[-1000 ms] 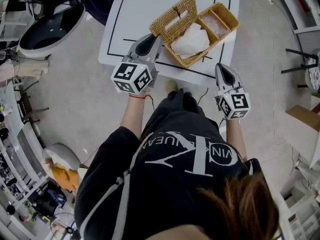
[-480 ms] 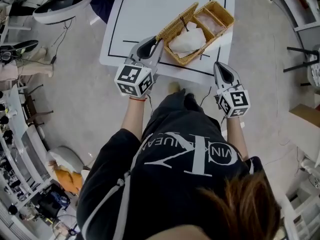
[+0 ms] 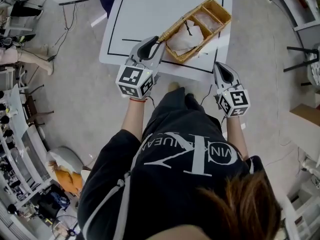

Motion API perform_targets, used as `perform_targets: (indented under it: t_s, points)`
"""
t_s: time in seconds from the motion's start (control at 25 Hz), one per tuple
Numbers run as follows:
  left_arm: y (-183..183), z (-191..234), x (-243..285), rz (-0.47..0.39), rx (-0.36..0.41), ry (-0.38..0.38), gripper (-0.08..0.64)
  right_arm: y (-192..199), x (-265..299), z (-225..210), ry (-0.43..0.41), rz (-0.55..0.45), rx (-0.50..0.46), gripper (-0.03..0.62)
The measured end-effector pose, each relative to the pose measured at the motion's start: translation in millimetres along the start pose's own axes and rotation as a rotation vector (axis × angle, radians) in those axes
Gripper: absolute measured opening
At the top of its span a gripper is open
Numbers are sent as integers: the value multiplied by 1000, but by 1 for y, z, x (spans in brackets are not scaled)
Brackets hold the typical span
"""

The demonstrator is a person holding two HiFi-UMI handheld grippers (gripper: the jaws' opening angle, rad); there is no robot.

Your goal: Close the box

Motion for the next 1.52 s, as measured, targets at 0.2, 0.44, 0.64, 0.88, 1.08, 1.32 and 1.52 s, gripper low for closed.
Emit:
perform_targets:
  t_s: [0.2, 0.44, 0.64, 0.88, 1.08, 1.32, 1.52]
  points:
    - [4, -13, -2, 4, 43, -9, 95, 5, -7, -5, -7, -5, 8, -2]
    - [2, -28, -1, -8, 75, -8, 97, 3, -6, -11, -23, -20, 14, -2]
    - [5, -30, 0, 24, 104, -3, 97, 2, 0, -9, -38, -24, 19, -2]
    - [11, -30, -5, 78, 171, 30, 104, 2, 7, 0, -49, -19, 29, -2]
    - [20, -41, 0, 152, 275, 48, 113, 5, 10, -1, -56, -11, 34, -2]
    - [24, -43, 1, 204, 356, 60, 123, -1, 21, 4, -63, -3, 36, -2]
    - [35, -46, 1, 229, 368, 72, 132, 0, 22, 8, -70, 9, 36, -2]
Point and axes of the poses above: the fingertips, and each gripper's own axes: x forward along the fingers, z to its left, y out of its underside, the point moved 8 cm from there along -x, backward along the fingers, and after that the axes turned 12 degrees about -x, right-handed, at the moved point
